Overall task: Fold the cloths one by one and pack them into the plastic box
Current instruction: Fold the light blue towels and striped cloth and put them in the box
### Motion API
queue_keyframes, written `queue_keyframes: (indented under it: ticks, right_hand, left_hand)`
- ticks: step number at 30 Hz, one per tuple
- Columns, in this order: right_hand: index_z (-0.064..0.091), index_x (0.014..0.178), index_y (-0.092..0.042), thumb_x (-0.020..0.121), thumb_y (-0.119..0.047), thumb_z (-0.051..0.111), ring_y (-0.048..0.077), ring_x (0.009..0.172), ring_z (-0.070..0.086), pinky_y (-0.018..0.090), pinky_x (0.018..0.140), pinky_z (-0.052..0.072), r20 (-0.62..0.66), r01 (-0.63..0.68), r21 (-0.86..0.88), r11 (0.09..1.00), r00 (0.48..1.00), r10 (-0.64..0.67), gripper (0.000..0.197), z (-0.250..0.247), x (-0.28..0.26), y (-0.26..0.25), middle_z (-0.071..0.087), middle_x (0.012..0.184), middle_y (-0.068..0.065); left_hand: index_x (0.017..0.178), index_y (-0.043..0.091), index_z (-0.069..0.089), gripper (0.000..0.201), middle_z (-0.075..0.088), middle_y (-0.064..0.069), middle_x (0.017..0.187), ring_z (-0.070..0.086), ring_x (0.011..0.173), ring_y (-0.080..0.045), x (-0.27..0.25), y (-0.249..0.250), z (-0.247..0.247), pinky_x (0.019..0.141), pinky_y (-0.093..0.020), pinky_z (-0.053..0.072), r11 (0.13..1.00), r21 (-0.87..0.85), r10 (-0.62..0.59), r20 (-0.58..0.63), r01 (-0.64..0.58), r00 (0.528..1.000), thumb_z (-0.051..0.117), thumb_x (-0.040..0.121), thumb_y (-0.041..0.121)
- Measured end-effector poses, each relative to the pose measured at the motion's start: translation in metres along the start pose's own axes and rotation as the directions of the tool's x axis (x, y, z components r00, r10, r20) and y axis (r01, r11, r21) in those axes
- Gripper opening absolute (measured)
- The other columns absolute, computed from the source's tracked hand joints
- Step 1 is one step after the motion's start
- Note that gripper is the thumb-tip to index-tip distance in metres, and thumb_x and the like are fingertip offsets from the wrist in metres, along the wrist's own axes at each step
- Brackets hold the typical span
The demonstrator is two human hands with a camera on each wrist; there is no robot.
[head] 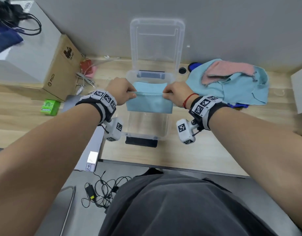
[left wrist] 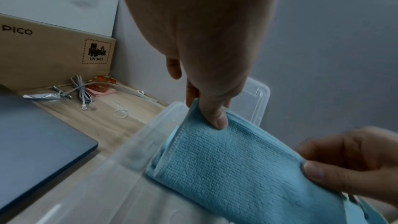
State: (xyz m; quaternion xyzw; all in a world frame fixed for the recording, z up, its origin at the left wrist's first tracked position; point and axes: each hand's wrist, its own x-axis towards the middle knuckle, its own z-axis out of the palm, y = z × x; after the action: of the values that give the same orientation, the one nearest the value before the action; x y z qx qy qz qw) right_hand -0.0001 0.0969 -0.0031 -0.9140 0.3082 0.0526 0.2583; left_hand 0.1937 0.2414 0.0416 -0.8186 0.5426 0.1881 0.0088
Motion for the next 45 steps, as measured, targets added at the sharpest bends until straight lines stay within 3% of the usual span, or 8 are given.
queue_keyframes:
  ticks: [3,12,20,25,28,33,39,45]
  right_hand:
    - [0.068,0.107,-0.021,0.093,-0.035,0.057,0.03,0.1,0.059,0.033,0.079,0.045,0.039,-0.05,-0.121,0.991,0.998,0.055,0.023,0.021,0.011,-0.006,0.069,0.103,0.007]
    - [0.056,0.08,-0.025,0.092,-0.035,0.055,0.025,0.086,0.061,0.038,0.089,0.032,0.183,0.096,-0.609,0.788,0.983,0.021,0.015,0.063,0.033,-0.008,0.069,0.085,0.003]
    - [0.057,0.08,-0.025,0.088,-0.027,0.061,0.022,0.09,0.06,0.039,0.088,0.03,0.242,0.111,-0.678,0.726,0.967,0.078,0.009,0.083,0.046,-0.014,0.068,0.087,0.0]
    - [0.05,0.074,-0.022,0.086,-0.012,0.057,0.027,0.088,0.061,0.036,0.083,0.035,0.207,0.069,-0.635,0.77,0.975,0.084,0.017,0.079,0.051,-0.017,0.069,0.086,0.007]
    - [0.062,0.082,-0.017,0.09,-0.017,0.057,0.03,0.091,0.06,0.038,0.081,0.041,0.179,0.047,-0.583,0.811,0.981,0.072,0.009,0.076,0.054,-0.018,0.068,0.09,0.009]
    - [0.065,0.105,-0.02,0.091,-0.027,0.054,0.032,0.098,0.061,0.034,0.075,0.047,0.292,0.091,-0.388,0.917,0.956,0.028,0.019,0.081,0.057,-0.023,0.064,0.109,0.006]
    - [0.036,0.146,-0.035,0.09,-0.038,0.06,0.03,0.122,0.051,0.044,0.097,0.047,0.637,0.224,-0.327,0.918,0.77,0.039,0.06,0.106,0.052,-0.03,0.027,0.151,0.002]
    - [0.022,0.152,-0.036,0.09,-0.046,0.058,0.041,0.135,0.03,0.048,0.108,0.038,0.675,0.276,-0.368,0.888,0.736,0.051,0.072,0.122,0.056,-0.028,0.003,0.161,0.002]
  left_hand:
    - [0.103,0.028,0.075,0.019,0.073,0.004,0.097,0.06,0.094,-0.021,0.016,-0.021,0.02,0.094,-0.036,0.038,0.997,0.065,0.043,0.049,-0.047,0.998,0.063,0.089,0.033]
    - [0.083,0.024,0.071,0.004,0.065,0.006,0.078,0.058,0.089,-0.023,0.044,-0.03,0.064,0.091,-0.041,0.023,0.924,0.32,0.123,0.267,-0.208,0.956,0.071,0.084,0.028]
    - [0.059,0.017,0.051,0.03,0.056,0.002,0.063,0.048,0.069,-0.023,0.057,-0.032,0.085,0.082,-0.038,0.024,0.857,0.387,0.214,0.333,-0.34,0.918,0.066,0.085,0.014]
    - [0.109,0.026,0.069,0.03,0.061,-0.006,0.097,0.048,0.1,-0.032,0.065,-0.046,0.094,0.089,-0.038,0.034,0.916,0.266,0.244,0.224,-0.3,0.943,0.057,0.089,0.006]
    - [0.108,0.017,0.067,0.036,0.057,-0.01,0.11,0.045,0.108,-0.031,0.068,-0.052,0.087,0.085,-0.037,0.03,0.938,0.164,0.296,0.079,-0.305,0.952,0.056,0.083,-0.007]
    - [0.103,0.01,0.054,0.036,0.046,-0.015,0.111,0.043,0.104,-0.033,0.07,-0.065,0.079,0.082,-0.036,0.036,0.993,-0.06,0.088,-0.186,-0.101,0.979,0.058,0.073,-0.011]
    - [0.123,0.006,0.044,0.044,0.038,-0.017,0.125,0.046,0.077,-0.03,0.073,-0.069,0.078,0.072,-0.036,0.041,0.96,-0.269,-0.117,-0.16,0.071,0.98,0.056,0.082,-0.003]
    - [0.125,0.007,0.044,0.049,0.036,-0.014,0.128,0.044,0.073,-0.028,0.076,-0.067,0.084,0.067,-0.035,0.038,0.96,-0.268,-0.127,-0.155,0.082,0.98,0.055,0.08,-0.008]
